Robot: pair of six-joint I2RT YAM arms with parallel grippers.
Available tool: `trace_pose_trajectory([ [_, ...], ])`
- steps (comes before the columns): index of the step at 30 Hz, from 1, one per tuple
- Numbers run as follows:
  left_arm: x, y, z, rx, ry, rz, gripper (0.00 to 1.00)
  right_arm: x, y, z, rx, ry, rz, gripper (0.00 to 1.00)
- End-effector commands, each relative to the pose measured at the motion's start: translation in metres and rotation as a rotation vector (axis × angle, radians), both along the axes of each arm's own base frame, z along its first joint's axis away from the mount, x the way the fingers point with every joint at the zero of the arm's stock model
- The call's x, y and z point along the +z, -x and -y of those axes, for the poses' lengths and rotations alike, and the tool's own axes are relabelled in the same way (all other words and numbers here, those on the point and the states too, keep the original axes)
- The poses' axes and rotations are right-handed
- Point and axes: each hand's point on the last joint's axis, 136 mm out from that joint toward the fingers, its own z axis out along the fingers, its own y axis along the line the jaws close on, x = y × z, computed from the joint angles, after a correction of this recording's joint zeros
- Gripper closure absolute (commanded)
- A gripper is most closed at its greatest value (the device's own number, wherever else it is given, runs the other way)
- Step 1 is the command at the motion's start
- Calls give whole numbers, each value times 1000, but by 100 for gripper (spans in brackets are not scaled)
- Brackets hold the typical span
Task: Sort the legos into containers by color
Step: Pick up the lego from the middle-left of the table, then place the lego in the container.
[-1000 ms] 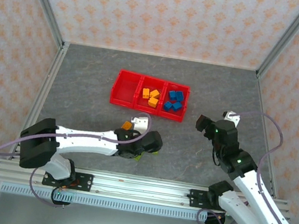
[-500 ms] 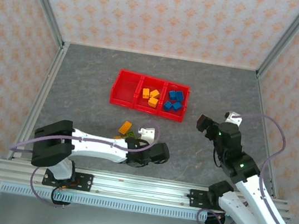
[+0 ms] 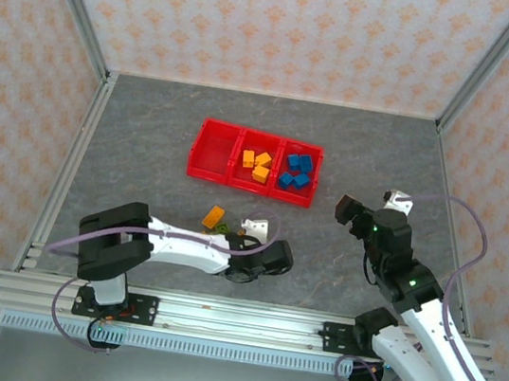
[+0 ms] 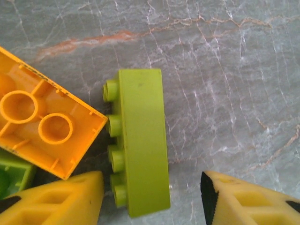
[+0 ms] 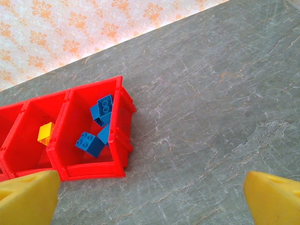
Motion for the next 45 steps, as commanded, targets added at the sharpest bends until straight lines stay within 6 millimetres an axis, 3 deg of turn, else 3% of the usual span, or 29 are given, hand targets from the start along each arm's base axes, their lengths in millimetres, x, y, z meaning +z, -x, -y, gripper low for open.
trace_pose_trajectory([
  [1,-6,-9,-2,3,-14,-4,46,2,-1,1,-10,-12,20,0],
  [5,-10,-15,-8,2,-38,-5,55,2,-1,1,-12,-11,18,0],
  [8,-11,-18,-9,-3,-47,-3,68,0,-1,1,-12,-6,14,0],
  [12,-4,-23,-3,-24,-41,19,79,-1,-2,1,-17,-4,11,0],
  [16,13,-28,10,-74,-14,54,94,-2,-3,2,-19,2,3,0],
  [21,62,-44,4,-93,-82,154,97,-5,-4,3,-26,11,-8,0],
  [25,105,-70,-18,-85,-158,241,97,-8,-5,3,-29,19,-19,0],
  [32,148,-143,-85,-7,-233,302,97,-11,-5,4,-40,29,-29,0],
  [38,157,-202,-117,17,-294,297,97,-12,-6,6,-48,36,-35,0],
  [45,148,-246,-118,9,-294,273,100,-12,-6,8,-56,40,-36,0],
])
